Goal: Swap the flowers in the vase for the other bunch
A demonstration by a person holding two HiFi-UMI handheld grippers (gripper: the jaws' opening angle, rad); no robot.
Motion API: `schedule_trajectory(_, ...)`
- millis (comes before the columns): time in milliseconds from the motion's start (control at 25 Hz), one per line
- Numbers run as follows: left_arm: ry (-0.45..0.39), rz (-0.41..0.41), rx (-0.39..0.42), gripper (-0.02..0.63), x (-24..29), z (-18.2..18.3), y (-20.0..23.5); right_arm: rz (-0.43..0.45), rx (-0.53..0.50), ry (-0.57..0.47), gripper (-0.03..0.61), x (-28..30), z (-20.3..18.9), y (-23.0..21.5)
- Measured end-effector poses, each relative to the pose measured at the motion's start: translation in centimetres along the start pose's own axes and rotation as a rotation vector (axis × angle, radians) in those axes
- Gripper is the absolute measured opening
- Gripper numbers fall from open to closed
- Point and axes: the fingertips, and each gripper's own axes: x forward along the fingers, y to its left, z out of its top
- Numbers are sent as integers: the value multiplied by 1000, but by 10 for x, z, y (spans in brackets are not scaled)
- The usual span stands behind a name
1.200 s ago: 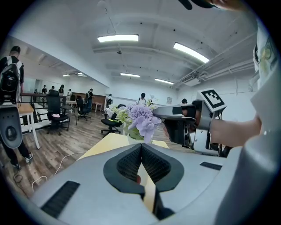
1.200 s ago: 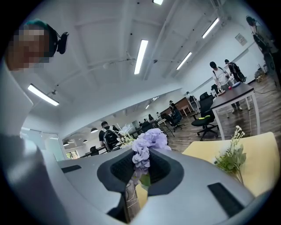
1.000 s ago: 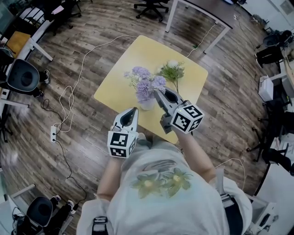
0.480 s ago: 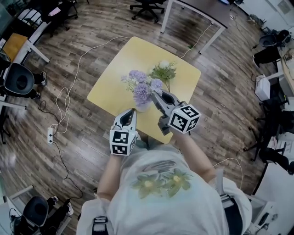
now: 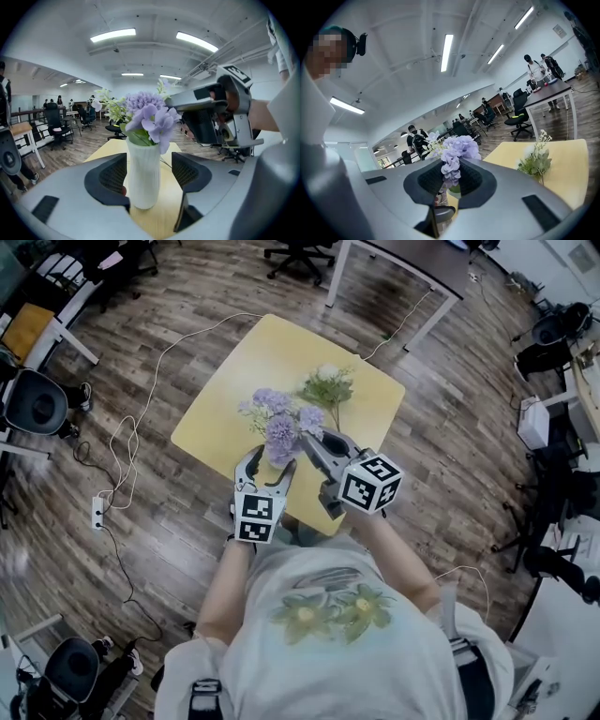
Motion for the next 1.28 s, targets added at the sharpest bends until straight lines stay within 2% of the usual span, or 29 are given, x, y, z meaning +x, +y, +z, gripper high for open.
schedule_trajectory(120, 18, 29, 56, 326, 21, -5, -1, 6, -14, 18, 74, 1, -3, -1)
schedule_trajectory(280, 7, 77, 81, 327, 42, 3, 12, 11, -71, 57, 74, 9, -6, -2)
schedule_trajectory(480, 17, 76, 98, 321, 47, 7, 18, 44, -168, 81, 77, 15, -4, 6)
schedule_trajectory(560, 10, 81, 98, 319, 46, 7, 15, 45, -238, 108, 178, 15, -6, 11)
schedule_trajectory(640, 2, 90, 93, 318, 44, 6, 13, 34, -311, 148, 236, 17, -11, 15)
schedule_trajectory(760, -5, 100, 89, 316, 45, 5, 12, 16, -397, 210, 252, 25, -21, 17)
schedule_trajectory(920, -3, 100, 93, 314, 46, 8, 11, -30, -433, 300, 252, 35, -33, 9)
schedule_trajectory(1000, -2, 100, 93, 314, 45, 6, 10, -54, -458, 311, 249, 37, -36, 6)
schedule_trajectory(1040, -2, 99, 93, 313, 45, 6, 9, -60, -461, 308, 219, 37, -36, 5)
schedule_trajectory(1080, -2, 99, 93, 313, 45, 5, 9, -63, -455, 302, 137, 37, -35, 5)
schedule_trajectory(1120, -1, 98, 93, 313, 45, 5, 10, -62, -443, 295, 98, 37, -34, 4)
schedule_trajectory(1280, 3, 97, 93, 311, 47, 5, 19, -46, -417, 261, 55, 45, -26, 3)
